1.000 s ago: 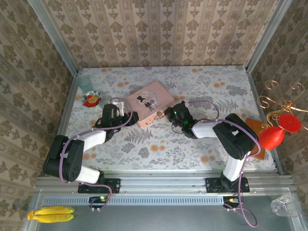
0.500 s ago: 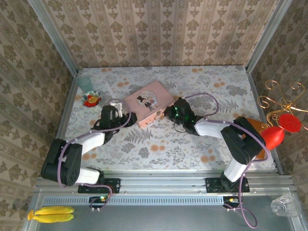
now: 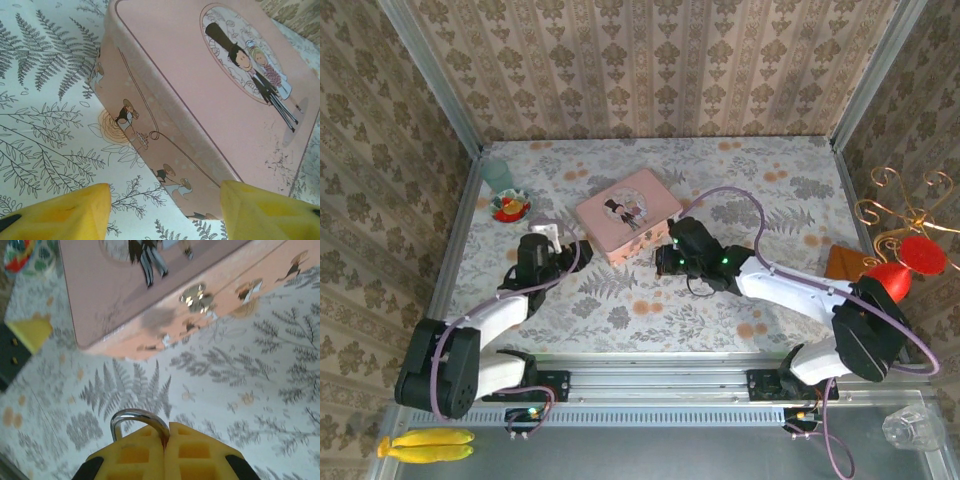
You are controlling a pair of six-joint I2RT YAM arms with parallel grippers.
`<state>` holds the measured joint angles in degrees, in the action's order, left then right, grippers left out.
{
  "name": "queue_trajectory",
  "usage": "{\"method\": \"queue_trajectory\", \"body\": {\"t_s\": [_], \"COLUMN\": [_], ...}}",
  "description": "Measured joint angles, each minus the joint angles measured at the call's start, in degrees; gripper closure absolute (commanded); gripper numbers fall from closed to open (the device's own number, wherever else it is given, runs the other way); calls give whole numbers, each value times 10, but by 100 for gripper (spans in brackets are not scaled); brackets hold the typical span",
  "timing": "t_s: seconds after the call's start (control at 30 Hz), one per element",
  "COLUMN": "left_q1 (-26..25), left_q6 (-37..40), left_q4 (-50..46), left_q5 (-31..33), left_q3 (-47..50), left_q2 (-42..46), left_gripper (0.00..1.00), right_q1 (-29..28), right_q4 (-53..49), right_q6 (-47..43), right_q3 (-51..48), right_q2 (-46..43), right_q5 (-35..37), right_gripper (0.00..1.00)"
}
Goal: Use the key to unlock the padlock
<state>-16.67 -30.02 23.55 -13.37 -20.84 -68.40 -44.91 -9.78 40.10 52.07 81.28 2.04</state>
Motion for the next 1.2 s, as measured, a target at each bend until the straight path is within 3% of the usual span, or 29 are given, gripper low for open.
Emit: {"method": "queue_trajectory", "body": {"t_s": [0.23,0.53,1.2], "left_q1": [4,4,14], "left_q6": [0,0,0], "left_q4": [31,53,56], "left_q5": [7,7,5], "left_q3": [19,22,24], "left_q2": [36,38,48], "left_gripper": [38,37,36], "right_q1": [-45,-68,-79], "right_q4": [-87,-117,-139], "right_q6": [-30,-22,-22], "right_q3": [-15,-53,2], "right_q2": [-32,-32,89], "right_q5": [15,17,12], "right_gripper": [100,100,100]}}
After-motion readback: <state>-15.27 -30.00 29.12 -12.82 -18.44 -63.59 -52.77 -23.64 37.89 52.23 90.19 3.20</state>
